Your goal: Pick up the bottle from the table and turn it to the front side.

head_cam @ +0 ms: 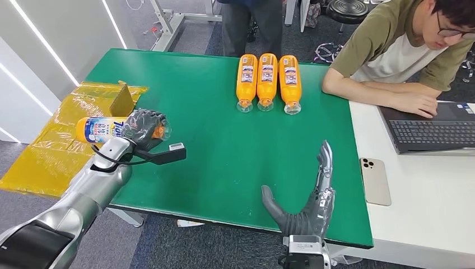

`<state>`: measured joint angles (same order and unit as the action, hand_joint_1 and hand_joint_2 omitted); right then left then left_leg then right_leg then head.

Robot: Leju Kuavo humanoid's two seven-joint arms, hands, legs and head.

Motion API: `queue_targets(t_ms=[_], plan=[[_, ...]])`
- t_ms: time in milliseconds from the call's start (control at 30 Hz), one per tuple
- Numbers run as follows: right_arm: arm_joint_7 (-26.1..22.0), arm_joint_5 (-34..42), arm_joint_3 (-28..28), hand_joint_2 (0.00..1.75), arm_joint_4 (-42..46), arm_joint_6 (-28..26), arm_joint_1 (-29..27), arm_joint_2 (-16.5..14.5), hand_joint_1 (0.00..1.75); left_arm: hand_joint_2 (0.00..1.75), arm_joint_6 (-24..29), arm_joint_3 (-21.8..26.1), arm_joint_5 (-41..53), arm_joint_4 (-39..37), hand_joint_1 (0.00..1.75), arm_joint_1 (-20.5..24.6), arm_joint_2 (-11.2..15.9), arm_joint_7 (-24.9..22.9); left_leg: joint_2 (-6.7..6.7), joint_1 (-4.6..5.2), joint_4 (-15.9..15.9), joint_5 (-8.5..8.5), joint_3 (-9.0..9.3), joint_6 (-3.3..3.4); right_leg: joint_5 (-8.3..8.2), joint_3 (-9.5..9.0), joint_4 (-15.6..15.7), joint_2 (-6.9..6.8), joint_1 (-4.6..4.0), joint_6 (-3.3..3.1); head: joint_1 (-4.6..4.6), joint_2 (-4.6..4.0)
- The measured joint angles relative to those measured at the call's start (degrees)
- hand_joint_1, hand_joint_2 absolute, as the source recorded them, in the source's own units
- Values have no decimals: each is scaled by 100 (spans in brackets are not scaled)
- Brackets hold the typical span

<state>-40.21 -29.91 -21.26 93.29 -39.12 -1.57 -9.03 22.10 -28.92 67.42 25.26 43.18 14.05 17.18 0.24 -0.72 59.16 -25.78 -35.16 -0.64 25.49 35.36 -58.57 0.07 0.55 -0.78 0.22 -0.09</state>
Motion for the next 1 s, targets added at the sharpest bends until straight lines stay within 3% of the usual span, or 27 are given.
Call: queue_targets(t_ms=[300, 500, 533, 633, 667, 1000], plan=[[3, 86, -32, 175, 13, 2, 113, -44, 0, 175, -707, -493, 452, -483, 175, -54, 60, 89, -3, 1, 0, 0, -2, 0, 0, 0, 0, -3, 0, 0, 0, 0], [134, 52, -101, 175, 13, 2, 299, -95, 0, 175, -1055, -683, 657, -620, 175, 24, -51, -99, -4, 1, 1, 0, -2, 0, 0, 0, 1, -4, 0, 0, 0, 0], [153, 41, -121, 175, 12, 2, 330, -98, 0, 175, -1079, -703, 674, -636, 167, 40, -75, -125, -3, 1, 1, 0, -1, 0, 0, 1, 1, -4, 0, 0, 1, 0], [179, 6, -178, 175, 10, 2, 393, -116, 0, 175, -1143, -728, 694, -677, 36, 92, -145, -206, -3, 1, 1, 0, -1, 0, -1, 1, 1, -4, 0, 0, 0, 0], [180, -3, -191, 175, 10, 2, 402, -120, 0, 175, -1212, -730, 695, -691, 0, 113, -170, -239, -3, 1, 1, 0, -1, 0, -1, 1, 0, -4, 0, 0, 0, 0], [261, -31, -239, 175, 8, 2, 418, -120, 0, 175, -1675, -725, 477, -786, 0, 211, -337, -412, -3, 1, 0, 0, -2, 0, 0, 0, 0, -5, 0, 0, 0, 0]])
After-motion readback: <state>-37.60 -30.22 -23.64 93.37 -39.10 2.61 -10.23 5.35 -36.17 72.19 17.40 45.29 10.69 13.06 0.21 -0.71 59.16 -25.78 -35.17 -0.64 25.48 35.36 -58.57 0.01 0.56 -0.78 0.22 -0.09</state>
